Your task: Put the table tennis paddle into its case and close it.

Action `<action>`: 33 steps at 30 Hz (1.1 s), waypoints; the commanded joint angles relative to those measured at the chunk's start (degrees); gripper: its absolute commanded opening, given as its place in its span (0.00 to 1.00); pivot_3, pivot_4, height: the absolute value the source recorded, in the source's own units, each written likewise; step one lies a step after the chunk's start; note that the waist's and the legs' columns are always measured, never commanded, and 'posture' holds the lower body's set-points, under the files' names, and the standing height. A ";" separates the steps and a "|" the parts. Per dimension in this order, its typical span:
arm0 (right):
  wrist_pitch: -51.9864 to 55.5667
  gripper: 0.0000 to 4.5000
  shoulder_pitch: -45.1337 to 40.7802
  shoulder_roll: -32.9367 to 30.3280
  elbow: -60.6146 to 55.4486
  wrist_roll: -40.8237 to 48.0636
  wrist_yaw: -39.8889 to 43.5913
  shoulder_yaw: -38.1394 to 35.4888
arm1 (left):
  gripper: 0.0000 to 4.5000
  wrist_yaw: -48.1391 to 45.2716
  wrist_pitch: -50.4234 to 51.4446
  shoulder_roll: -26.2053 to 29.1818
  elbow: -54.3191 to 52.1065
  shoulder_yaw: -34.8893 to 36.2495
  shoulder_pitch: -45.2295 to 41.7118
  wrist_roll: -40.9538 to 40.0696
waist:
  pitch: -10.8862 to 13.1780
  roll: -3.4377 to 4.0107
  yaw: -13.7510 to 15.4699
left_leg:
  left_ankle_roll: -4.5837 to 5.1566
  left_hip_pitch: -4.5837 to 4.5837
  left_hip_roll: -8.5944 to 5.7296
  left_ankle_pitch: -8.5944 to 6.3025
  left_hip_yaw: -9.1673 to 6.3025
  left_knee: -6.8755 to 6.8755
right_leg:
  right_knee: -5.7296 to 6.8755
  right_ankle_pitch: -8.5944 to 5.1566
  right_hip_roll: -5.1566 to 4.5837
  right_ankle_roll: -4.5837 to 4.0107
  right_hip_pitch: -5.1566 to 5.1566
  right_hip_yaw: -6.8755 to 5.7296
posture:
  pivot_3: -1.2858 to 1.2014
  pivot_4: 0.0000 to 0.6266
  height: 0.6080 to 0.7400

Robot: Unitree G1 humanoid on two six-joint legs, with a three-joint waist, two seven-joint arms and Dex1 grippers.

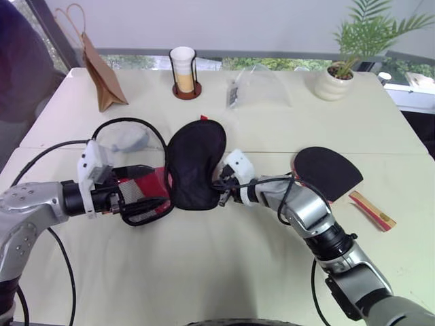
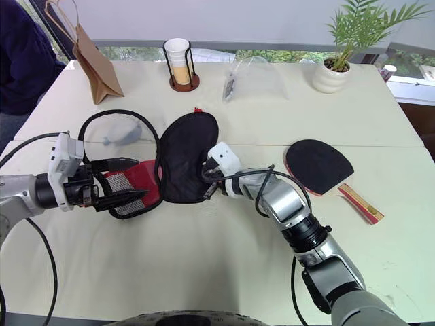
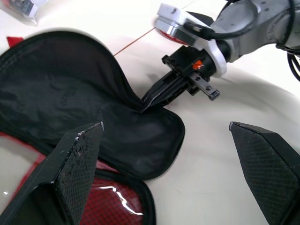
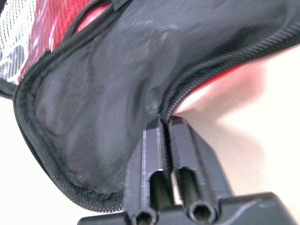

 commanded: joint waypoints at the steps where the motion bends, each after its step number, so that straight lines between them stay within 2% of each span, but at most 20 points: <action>1: 0.27 0.02 1.70 -5.66 -4.03 0.45 5.23 -0.59 | 1.00 -0.22 -0.69 0.81 -0.64 1.13 -0.61 -0.17 | 0.00 0.00 0.39 | 0.00 0.00 0.00 0.00 0.00 0.01 | 0.00 0.00 -0.01 0.00 0.00 0.00 | 0.52 0.24 1.00; 8: -4.76 0.02 3.93 -20.13 -5.22 2.16 17.70 -5.45 | 1.00 -0.82 -1.62 0.19 0.55 -1.03 -2.41 0.88 | -0.01 -0.01 0.46 | 0.11 -0.01 -0.09 -0.06 0.00 0.10 | -0.02 0.00 -0.13 0.01 0.08 -0.03 | 0.52 0.24 1.00; 12: -13.50 0.02 6.60 -27.78 -2.14 0.86 25.33 -6.91 | 1.00 -0.88 -2.26 -0.56 0.56 -2.47 -2.86 1.46 | -0.01 -0.02 0.30 | 0.14 -0.01 -0.08 -0.08 0.00 0.13 | -0.03 0.00 -0.12 0.01 0.10 -0.03 | 0.52 0.24 1.00; 15: -19.35 0.02 7.69 -30.82 0.65 -0.02 29.39 -7.92 | 1.00 -1.04 -2.59 -0.72 0.69 -3.05 -3.12 1.75 | -0.01 -0.02 0.27 | 0.16 -0.01 -0.06 -0.09 0.00 0.14 | -0.03 0.00 -0.09 0.01 0.10 -0.03 | 0.52 0.24 1.00; 20: -27.87 0.02 6.83 -33.52 9.50 -2.80 33.95 -9.51 | 1.00 -1.12 -2.81 -0.70 1.06 -4.08 -4.26 1.80 | -0.01 -0.02 0.43 | 0.20 -0.01 -0.05 -0.11 0.00 0.26 | -0.04 0.00 -0.08 0.01 0.16 -0.03 | 0.52 0.24 1.00; 25: -33.40 0.02 4.02 -33.07 17.15 -5.79 36.26 -9.44 | 1.00 -1.19 -2.88 -0.88 1.26 -4.93 -5.05 2.07 | -0.01 -0.02 0.45 | 0.23 0.00 -0.05 -0.13 0.00 0.32 | -0.05 0.00 -0.09 0.01 0.22 -0.05 | 0.52 0.24 1.00; 33: -34.97 0.02 2.74 -31.19 21.68 -6.67 36.71 -10.52 | 1.00 -0.90 -2.93 -1.44 1.15 -5.86 -5.57 2.47 | -0.01 -0.02 0.43 | 0.21 0.00 -0.04 -0.12 -0.01 0.38 | -0.05 0.00 -0.10 0.01 0.26 -0.06 | 0.52 0.24 1.00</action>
